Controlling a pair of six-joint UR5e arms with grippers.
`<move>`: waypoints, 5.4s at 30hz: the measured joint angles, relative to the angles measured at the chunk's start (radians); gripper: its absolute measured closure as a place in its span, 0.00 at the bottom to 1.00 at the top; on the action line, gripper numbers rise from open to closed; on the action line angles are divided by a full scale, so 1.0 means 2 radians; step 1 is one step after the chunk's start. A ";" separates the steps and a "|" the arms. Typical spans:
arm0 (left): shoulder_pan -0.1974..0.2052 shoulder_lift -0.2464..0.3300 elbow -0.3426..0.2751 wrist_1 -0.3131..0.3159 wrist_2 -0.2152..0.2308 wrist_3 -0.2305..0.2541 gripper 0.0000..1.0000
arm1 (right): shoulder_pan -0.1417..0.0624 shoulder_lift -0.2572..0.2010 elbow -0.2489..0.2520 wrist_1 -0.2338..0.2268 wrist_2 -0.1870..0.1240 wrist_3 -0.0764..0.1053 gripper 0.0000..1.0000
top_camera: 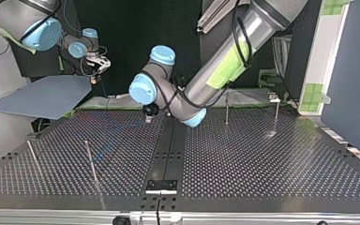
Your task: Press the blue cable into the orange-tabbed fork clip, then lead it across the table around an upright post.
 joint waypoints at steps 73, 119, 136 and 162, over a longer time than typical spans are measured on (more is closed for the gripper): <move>-0.004 0.055 0.110 -0.018 0.118 -0.030 0.05 | 0.010 0.000 -0.001 0.000 -0.002 0.001 1.00; -0.004 0.116 0.045 -0.032 0.013 0.014 0.05 | 0.014 0.000 -0.001 0.004 -0.003 -0.001 1.00; -0.003 0.198 -0.037 0.050 0.005 -0.022 0.05 | 0.017 0.000 -0.001 0.002 -0.008 -0.001 1.00; -0.004 0.322 -0.165 0.178 0.014 -0.040 0.05 | 0.022 0.000 -0.001 0.003 -0.008 -0.001 1.00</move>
